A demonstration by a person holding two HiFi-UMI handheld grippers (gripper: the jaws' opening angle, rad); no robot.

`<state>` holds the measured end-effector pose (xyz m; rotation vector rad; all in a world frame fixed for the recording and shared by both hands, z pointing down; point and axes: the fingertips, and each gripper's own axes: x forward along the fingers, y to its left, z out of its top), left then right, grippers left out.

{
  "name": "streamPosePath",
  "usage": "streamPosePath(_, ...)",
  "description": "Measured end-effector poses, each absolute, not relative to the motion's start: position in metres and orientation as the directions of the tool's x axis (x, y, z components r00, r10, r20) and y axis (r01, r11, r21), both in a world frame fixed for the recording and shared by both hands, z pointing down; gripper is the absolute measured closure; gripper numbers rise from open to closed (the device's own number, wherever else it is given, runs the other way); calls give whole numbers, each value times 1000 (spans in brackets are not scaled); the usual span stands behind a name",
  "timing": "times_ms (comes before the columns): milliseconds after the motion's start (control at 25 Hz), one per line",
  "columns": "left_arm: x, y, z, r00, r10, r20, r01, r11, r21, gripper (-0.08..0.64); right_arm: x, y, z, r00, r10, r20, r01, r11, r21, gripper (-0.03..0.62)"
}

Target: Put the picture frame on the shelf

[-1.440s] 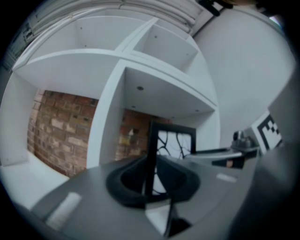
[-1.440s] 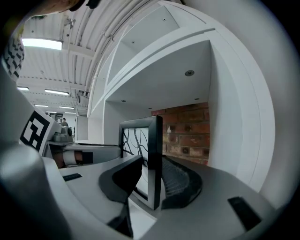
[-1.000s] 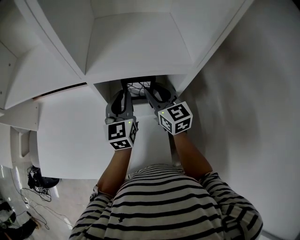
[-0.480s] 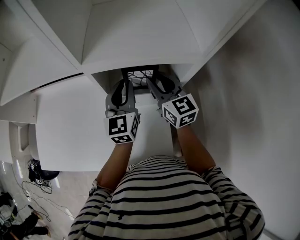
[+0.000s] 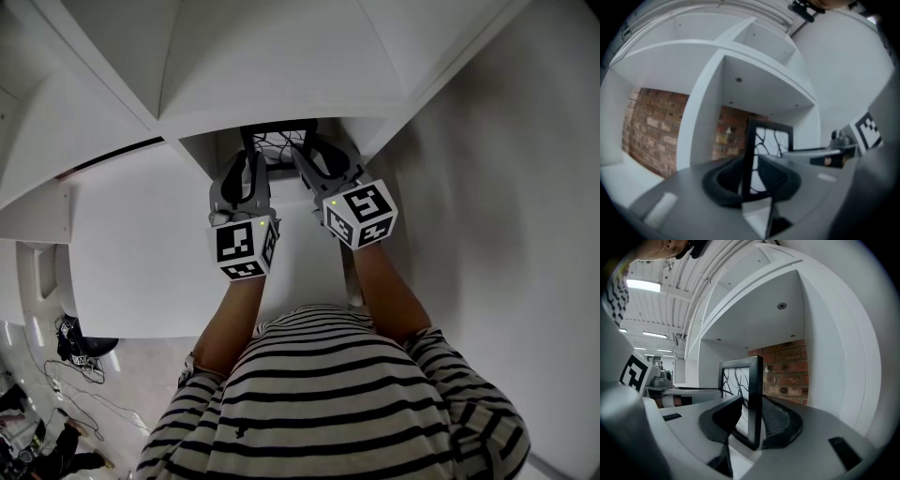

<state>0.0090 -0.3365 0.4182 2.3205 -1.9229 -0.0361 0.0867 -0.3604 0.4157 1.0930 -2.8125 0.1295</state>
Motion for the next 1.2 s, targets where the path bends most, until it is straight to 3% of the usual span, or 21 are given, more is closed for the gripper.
streamPosePath(480,7,-340,420,186,-980,70,-977,-177,118,469,87,-361,419,-728,-666,161,-680,732,-48,463)
streamPosePath(1200,9,-341,423,198,-976,88,-975,-187,119,456,92,-364,422,-692,-697,185,-707,707,20,476)
